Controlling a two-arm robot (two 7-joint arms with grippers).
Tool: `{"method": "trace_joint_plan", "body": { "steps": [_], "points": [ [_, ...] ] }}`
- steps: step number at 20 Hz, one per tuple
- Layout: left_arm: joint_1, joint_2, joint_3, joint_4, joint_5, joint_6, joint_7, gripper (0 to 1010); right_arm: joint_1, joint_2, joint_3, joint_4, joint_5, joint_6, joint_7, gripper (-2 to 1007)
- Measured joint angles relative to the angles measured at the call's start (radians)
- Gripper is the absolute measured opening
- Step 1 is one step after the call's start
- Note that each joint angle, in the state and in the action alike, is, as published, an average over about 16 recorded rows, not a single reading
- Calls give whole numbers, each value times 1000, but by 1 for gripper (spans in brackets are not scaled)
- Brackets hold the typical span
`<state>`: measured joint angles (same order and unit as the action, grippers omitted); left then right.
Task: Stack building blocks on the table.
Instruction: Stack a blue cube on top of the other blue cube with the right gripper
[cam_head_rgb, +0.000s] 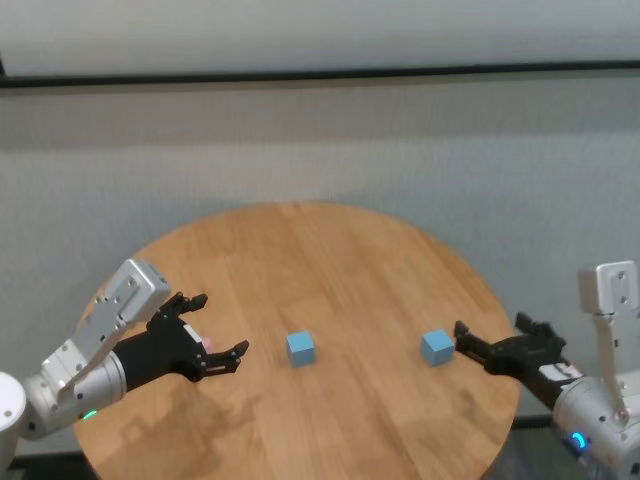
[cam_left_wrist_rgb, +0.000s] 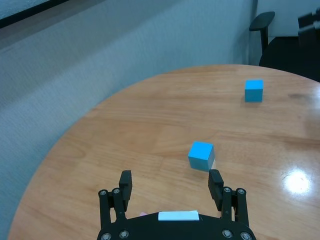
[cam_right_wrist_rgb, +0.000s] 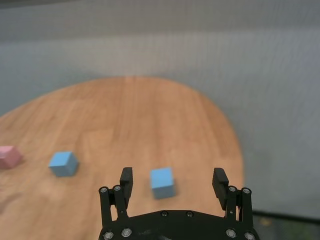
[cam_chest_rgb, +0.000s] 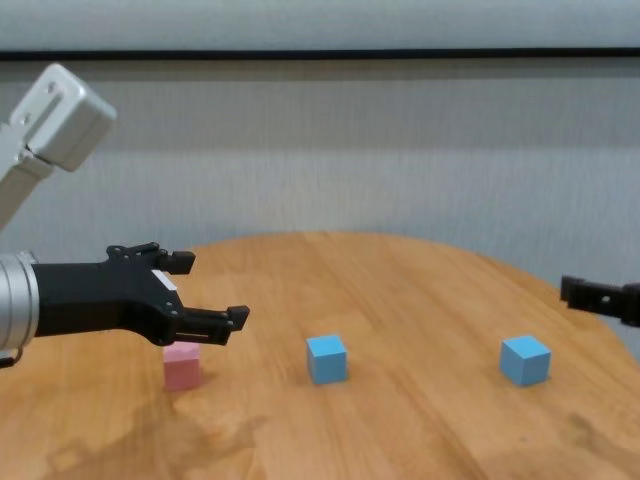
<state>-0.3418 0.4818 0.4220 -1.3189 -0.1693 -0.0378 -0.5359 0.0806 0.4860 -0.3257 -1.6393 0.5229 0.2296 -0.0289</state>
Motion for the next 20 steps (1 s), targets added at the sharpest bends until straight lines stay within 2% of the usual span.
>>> {"method": "trace_joint_plan", "body": {
  "steps": [4,8,13,20],
  "points": [
    [-1,-1,1,1,0,1,-1,1003,-11,-34,12,-8,30,46,-6,1004],
    [-2,-2,1,2,-1,1,-1,1003,-15,-58,13,-4,35,70,-8,1005],
    [-2,-3,1,2,-1,2,-1,1003,-13,-75,4,15,13,74,-10,1005],
    [-3,-3,2,3,-1,3,-1,1003,1,-89,-10,64,-43,56,-15,1005]
  ]
}}
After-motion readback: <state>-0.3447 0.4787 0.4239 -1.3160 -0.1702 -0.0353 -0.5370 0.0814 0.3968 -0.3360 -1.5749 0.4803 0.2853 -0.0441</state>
